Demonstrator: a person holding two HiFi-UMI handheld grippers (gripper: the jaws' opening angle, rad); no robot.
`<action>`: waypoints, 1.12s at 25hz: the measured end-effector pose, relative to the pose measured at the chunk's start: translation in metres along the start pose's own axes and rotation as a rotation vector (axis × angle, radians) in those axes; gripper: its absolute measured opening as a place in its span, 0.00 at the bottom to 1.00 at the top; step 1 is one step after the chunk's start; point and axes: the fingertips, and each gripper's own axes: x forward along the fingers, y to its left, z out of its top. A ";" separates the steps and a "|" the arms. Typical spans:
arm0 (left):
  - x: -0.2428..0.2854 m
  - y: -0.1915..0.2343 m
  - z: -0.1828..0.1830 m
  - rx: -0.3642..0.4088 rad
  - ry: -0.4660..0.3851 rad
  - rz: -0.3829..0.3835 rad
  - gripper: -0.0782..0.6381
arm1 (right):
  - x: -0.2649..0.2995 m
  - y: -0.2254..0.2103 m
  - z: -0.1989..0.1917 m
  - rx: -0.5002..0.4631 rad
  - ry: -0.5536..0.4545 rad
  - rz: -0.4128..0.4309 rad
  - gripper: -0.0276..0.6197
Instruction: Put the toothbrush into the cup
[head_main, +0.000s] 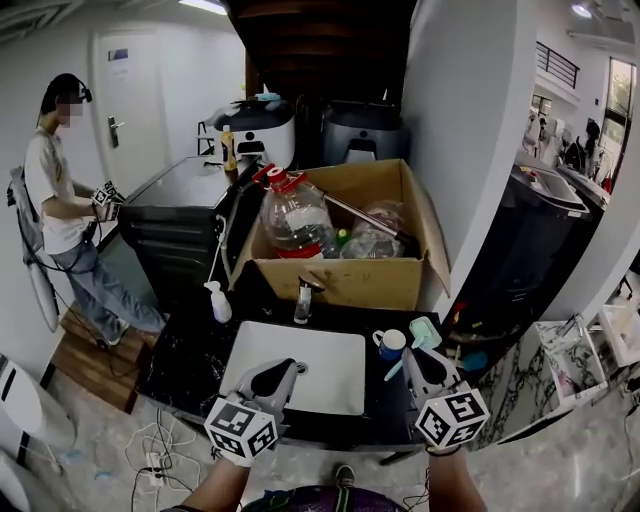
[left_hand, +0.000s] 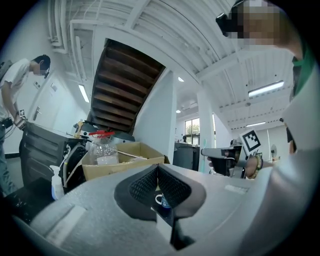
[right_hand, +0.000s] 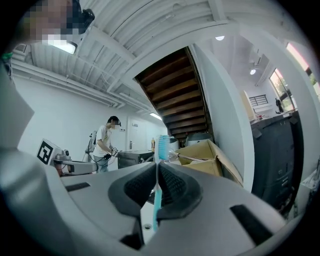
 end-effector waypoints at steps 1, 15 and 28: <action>0.007 -0.001 0.000 0.005 0.003 0.000 0.13 | 0.003 -0.007 0.000 0.008 -0.005 0.002 0.07; 0.096 -0.004 -0.010 0.023 0.019 -0.020 0.13 | 0.052 -0.085 -0.014 0.030 0.009 0.005 0.07; 0.135 0.003 -0.032 -0.015 0.060 0.025 0.13 | 0.095 -0.135 -0.047 0.111 0.022 -0.004 0.07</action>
